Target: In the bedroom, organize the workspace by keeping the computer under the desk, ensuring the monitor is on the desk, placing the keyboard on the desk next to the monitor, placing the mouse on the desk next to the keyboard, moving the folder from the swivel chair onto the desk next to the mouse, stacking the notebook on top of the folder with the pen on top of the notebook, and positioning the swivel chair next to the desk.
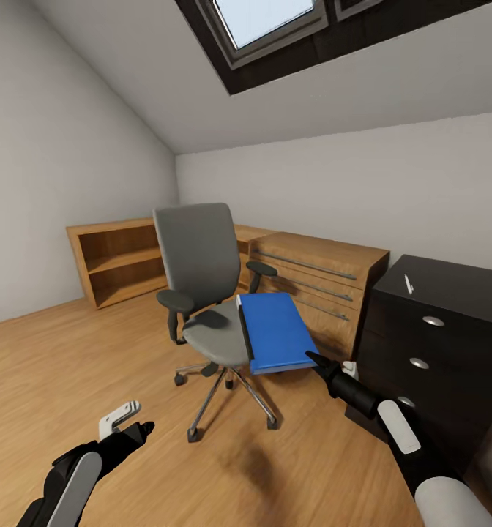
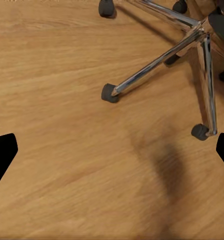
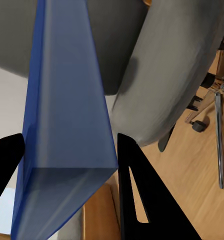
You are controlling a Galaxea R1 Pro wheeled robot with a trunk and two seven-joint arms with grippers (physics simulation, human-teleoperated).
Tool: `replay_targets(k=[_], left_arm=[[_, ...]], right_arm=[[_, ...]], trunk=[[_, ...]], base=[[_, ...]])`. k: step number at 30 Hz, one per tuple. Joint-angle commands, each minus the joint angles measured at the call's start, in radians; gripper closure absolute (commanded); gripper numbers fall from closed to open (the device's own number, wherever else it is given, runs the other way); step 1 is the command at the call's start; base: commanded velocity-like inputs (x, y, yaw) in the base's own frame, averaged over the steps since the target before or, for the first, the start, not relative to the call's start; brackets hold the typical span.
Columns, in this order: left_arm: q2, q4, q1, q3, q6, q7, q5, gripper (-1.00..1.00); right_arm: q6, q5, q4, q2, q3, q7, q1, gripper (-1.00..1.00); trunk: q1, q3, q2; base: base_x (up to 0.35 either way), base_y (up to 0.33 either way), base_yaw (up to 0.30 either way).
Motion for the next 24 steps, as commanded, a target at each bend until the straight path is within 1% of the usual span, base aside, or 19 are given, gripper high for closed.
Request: replay_targets(k=[1,5,6,12,19,24], left_arm=[[0.001,-0.001,-0.001,0.000,0.003,0.009,0.011,-1.00],[0.000,-0.001,-0.001,0.000,0.003,0.009,0.011,-1.00],[0.001,0.000,-0.001,0.000,0.003,0.009,0.011,-1.00],[0.002,0.000,-0.001,0.000,0.003,0.009,0.011,-1.00],[0.002,0.017,-0.001,0.001,0.001,0.009,0.011,-1.00],[0.002,0.020,-0.001,0.003,0.001,0.009,0.012,-1.00]], right_arm=[[0.007,-0.003,0.000,0.000,-0.003,0.001,-0.001,1.00],[0.007,-0.004,0.000,-0.002,-0.004,0.017,-0.001,1.00],[0.007,-0.003,-0.001,-0.002,-0.004,0.043,-0.001,1.00],[0.007,-0.002,-0.003,-0.002,-0.003,0.046,-0.001,1.00],[0.007,-0.001,-0.003,-0.002,-0.003,0.048,-0.001,1.00],[0.007,0.001,-0.003,-0.001,-0.002,0.048,-0.001,1.00]], trunk=[[-0.004,0.002,0.007],[-0.019,0.016,0.035],[-0.023,0.021,0.042],[-0.046,0.046,0.084],[-0.073,0.076,0.133],[-0.092,0.096,0.168]], base=[[-0.008,-0.002,0.000],[-0.002,0.000,-0.058],[-0.296,0.000,-0.181],[-0.309,0.000,-0.183],[-0.088,0.000,-0.198],[-0.199,0.000,-0.219]])
